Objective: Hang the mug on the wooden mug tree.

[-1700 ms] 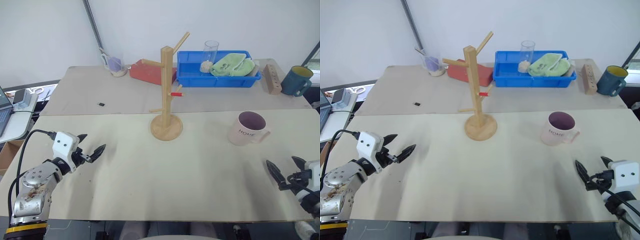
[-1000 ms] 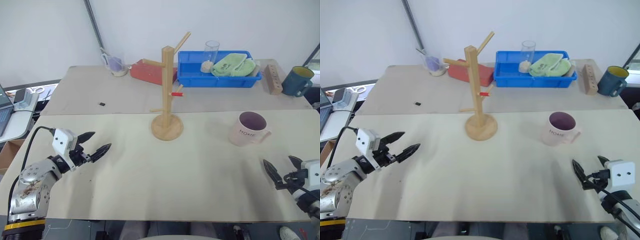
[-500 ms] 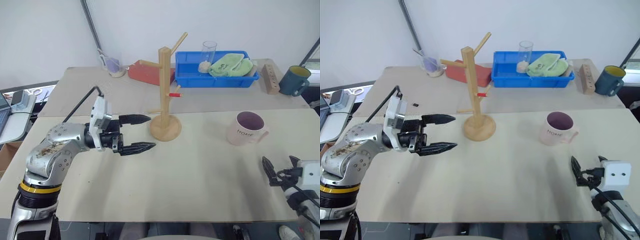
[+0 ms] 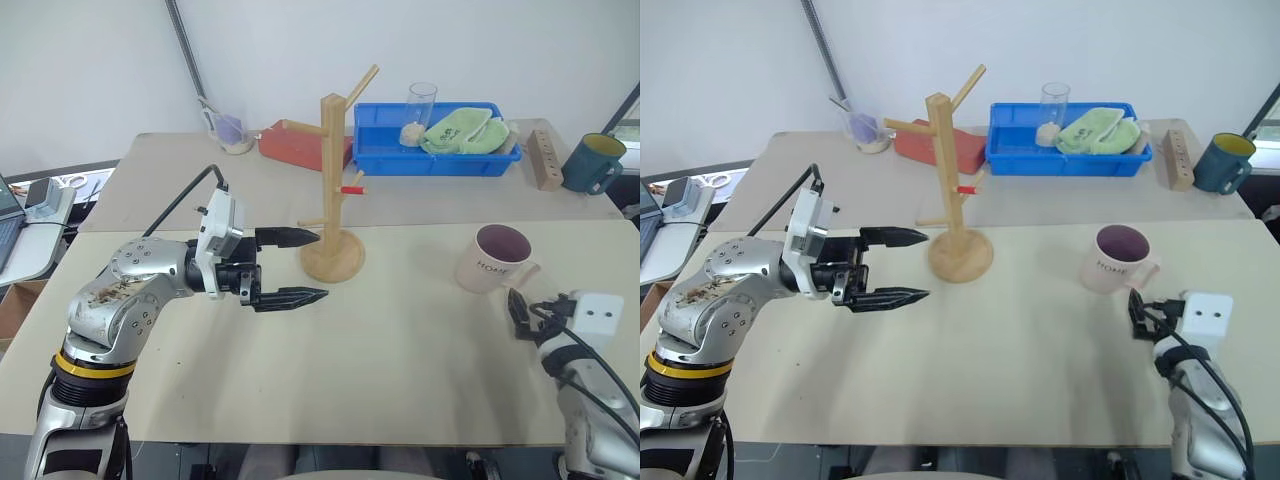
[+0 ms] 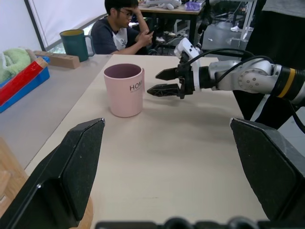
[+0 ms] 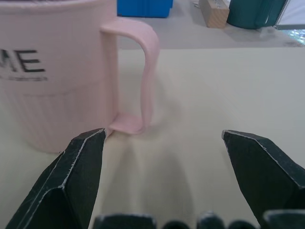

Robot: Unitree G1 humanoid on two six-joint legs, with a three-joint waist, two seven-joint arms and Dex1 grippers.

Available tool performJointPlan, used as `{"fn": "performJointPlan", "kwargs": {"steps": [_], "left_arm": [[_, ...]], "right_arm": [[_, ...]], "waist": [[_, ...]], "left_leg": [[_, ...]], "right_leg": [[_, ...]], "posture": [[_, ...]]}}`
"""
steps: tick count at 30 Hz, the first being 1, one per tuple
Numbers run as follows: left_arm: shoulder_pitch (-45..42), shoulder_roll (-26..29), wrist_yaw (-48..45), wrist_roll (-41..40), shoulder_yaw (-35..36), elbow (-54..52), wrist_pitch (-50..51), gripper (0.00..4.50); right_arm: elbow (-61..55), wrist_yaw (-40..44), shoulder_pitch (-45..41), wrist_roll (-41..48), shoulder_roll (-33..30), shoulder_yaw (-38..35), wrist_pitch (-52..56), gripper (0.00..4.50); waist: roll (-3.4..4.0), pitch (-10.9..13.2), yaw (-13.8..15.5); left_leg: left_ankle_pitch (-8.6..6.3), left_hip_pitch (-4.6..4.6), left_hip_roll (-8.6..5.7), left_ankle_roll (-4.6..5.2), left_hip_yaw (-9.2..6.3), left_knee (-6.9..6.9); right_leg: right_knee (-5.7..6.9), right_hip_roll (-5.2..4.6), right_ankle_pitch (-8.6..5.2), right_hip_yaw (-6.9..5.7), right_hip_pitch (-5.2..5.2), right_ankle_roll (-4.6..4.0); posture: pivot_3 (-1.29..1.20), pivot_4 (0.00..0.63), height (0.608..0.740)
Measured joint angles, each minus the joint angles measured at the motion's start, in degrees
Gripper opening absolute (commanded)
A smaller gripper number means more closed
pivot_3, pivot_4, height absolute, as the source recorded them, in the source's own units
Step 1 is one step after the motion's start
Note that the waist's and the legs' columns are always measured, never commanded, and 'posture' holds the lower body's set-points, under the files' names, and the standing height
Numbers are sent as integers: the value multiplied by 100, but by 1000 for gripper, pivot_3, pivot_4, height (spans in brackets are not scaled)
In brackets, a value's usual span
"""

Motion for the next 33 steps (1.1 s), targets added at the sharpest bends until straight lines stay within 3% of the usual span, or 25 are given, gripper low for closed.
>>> {"fn": "performJointPlan", "kwargs": {"steps": [21,22,33], "left_arm": [[23,1,220,15,6,-30,-6,4500],[24,2,222,15,6,-30,-6,4500],[77,5,280,33,8,-30,-7,4500]], "right_arm": [[1469,-225,-1060,-69,-2,11,-536,4329],[1527,-226,-1083,-67,-2,11,-584,3798],[1730,-171,-1192,-48,45,96,-696,113]], "waist": [[0,0,-53],[0,0,-56],[0,0,-68]], "left_leg": [[14,2,0,23,-2,0],[17,2,0,28,-2,0],[26,5,0,42,-2,0]], "right_leg": [[5,13,1,15,13,1],[6,14,1,15,14,1],[9,20,1,27,14,1]], "posture": [[0,150,712],[0,150,712],[0,150,712]]}}
